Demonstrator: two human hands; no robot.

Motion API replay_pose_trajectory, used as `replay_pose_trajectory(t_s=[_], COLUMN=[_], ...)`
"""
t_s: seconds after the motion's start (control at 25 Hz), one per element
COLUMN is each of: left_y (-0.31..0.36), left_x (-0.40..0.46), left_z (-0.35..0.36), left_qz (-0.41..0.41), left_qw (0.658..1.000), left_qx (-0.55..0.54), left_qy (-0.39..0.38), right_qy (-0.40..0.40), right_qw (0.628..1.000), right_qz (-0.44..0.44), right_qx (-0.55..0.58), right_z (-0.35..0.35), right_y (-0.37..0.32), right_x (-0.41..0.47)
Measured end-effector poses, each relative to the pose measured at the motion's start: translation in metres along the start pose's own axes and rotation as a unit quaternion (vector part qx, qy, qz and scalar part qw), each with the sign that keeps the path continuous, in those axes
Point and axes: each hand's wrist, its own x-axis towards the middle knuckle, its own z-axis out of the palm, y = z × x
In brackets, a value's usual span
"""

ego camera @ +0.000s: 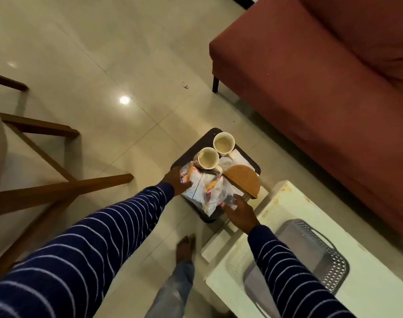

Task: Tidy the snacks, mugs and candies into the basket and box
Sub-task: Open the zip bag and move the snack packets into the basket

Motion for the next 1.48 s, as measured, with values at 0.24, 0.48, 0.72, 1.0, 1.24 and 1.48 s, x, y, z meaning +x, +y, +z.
replay_pose_trajectory(t_s=[0.24,0.48,0.72,1.0,1.24,1.48], left_y=[-0.007,-0.013,-0.019,-0.023,-0.02,-0.02], left_x=[0.042,0.048,0.036,0.01,-0.005,-0.04], left_z=[0.016,0.027,0.038,0.042,0.041,0.029], left_qz=[-0.041,-0.067,-0.126,-0.133,-0.114,-0.065], left_qw=[0.999,0.993,0.97,0.954,0.94,0.909], left_qx=[-0.02,-0.092,-0.206,-0.263,-0.32,-0.391], left_qy=[0.003,0.025,-0.026,-0.054,-0.043,-0.133], right_qy=[-0.033,-0.045,-0.03,-0.035,-0.058,-0.069], right_qw=[0.995,0.983,0.979,0.973,0.967,0.967], right_qz=[0.056,0.046,0.082,0.033,0.052,0.019], right_qx=[0.075,0.169,0.185,0.226,0.243,0.245], right_z=[0.023,0.04,0.05,0.057,0.06,0.052], right_y=[0.015,0.019,0.026,0.026,0.023,0.017], right_x=[0.055,0.066,0.058,0.039,0.028,-0.009])
